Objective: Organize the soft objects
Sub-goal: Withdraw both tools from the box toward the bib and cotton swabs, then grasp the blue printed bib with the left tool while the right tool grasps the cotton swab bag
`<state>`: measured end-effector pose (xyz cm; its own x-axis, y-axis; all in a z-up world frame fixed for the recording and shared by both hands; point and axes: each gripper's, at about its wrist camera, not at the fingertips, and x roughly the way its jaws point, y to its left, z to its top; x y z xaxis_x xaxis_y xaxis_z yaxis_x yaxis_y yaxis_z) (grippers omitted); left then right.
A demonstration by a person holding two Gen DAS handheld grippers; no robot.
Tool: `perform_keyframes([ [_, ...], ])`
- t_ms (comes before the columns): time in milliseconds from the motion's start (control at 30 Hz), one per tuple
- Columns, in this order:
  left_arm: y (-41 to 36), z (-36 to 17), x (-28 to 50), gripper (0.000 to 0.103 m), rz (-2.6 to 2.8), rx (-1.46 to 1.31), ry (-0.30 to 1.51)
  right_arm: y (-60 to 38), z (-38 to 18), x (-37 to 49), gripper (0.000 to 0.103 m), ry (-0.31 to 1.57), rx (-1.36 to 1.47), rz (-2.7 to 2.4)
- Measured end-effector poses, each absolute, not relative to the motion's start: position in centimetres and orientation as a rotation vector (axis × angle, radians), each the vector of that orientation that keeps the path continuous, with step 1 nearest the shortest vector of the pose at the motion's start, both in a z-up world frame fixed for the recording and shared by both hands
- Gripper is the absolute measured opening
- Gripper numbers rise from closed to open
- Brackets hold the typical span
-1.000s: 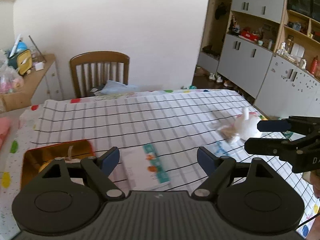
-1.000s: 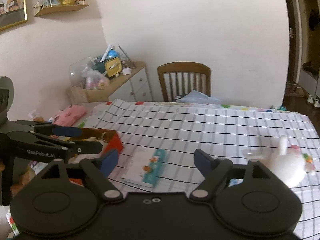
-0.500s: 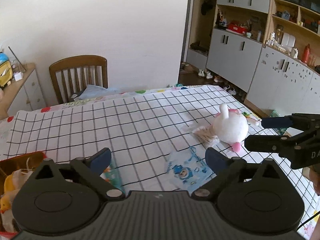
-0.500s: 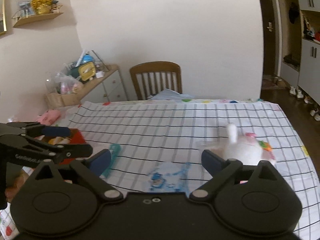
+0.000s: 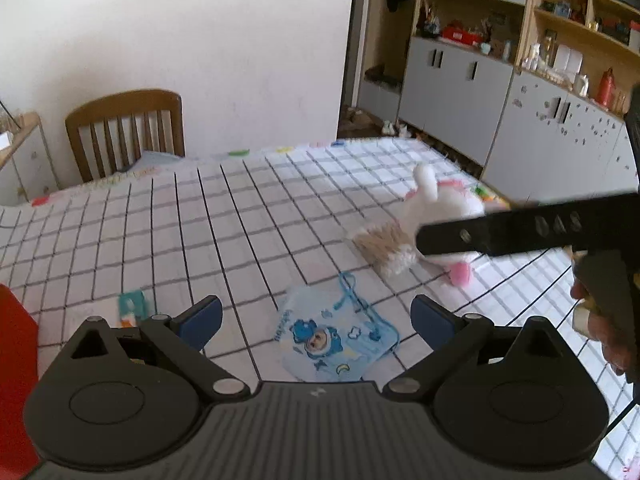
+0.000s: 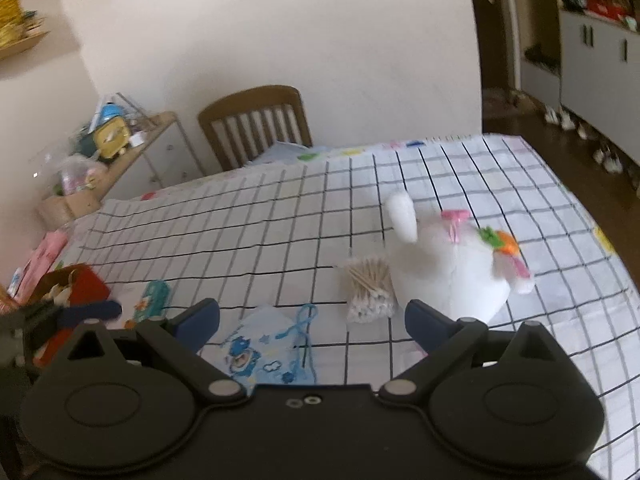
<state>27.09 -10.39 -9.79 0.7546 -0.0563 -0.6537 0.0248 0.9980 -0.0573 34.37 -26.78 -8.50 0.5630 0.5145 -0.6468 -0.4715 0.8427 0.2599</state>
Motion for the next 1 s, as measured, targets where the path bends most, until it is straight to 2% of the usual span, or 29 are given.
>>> perform_keyframes([
  [467, -11.1, -14.2, 29.9, 0.101, -0.095, -0.052, 0.773, -24.9, -13.0, 38.6, 0.094, 0.895, 0.146, 0.474],
  [733, -11.8, -16.4, 31.4, 0.101, -0.111, -0.015, 0.820, -23.6, -14.9, 40.4, 0.087, 0.946, 0.164, 0.385],
  [1000, -12.1, -18.0, 32.2, 0.101, -0.119, 0.016, 0.853, -22.6, -15.7, 41.1, 0.088, 0.959, 0.129, 0.357],
])
